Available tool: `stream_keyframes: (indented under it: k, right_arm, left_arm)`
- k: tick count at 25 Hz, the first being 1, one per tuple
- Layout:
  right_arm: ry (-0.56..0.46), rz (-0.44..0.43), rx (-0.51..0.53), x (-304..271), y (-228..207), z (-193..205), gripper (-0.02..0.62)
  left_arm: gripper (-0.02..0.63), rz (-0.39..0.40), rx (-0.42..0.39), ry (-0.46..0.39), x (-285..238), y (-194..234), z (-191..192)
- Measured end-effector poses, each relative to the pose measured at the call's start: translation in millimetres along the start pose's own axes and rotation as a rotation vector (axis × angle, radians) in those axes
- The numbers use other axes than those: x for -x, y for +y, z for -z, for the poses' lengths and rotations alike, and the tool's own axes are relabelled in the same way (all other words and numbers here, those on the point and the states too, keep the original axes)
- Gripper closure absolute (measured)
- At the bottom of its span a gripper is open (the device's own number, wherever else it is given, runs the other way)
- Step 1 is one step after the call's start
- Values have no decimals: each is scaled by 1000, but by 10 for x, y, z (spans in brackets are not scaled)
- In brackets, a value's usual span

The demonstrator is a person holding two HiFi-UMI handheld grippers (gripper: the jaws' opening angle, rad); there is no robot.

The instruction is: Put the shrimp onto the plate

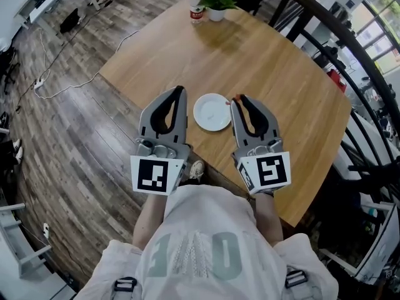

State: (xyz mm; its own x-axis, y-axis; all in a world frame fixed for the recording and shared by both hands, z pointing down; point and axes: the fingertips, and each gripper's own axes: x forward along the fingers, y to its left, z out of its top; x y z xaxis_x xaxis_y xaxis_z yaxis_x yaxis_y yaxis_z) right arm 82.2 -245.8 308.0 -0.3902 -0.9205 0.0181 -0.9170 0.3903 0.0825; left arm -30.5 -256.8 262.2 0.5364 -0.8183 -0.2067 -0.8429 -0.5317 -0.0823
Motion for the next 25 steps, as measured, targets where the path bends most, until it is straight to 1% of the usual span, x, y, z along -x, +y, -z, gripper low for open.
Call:
stream_keyframes:
  k: [3, 7, 13, 17, 21, 25]
  right_arm:
    - [19, 17, -15, -69, -74, 69, 525]
    - [61, 36, -20, -152, -145, 216, 525]
    - [143, 8, -34, -428, -125, 616, 525]
    - [235, -42, -34, -689, -66, 1039, 525]
    - [348, -93, -21, -907, -10, 1498, 526]
    - [475, -90, -14, -994, -10, 1914, 525]
  left_arm:
    - [600, 13, -12, 8, -59, 3, 48]
    - [598, 23, -7, 34, -92, -9, 153]
    - [600, 27, -5, 73, -67, 51, 301]
    - [598, 18, 4, 106, -76, 125, 429]
    - [600, 8, 17, 148, -82, 185, 594]
    - [600, -8, 36, 189, -60, 240, 745]
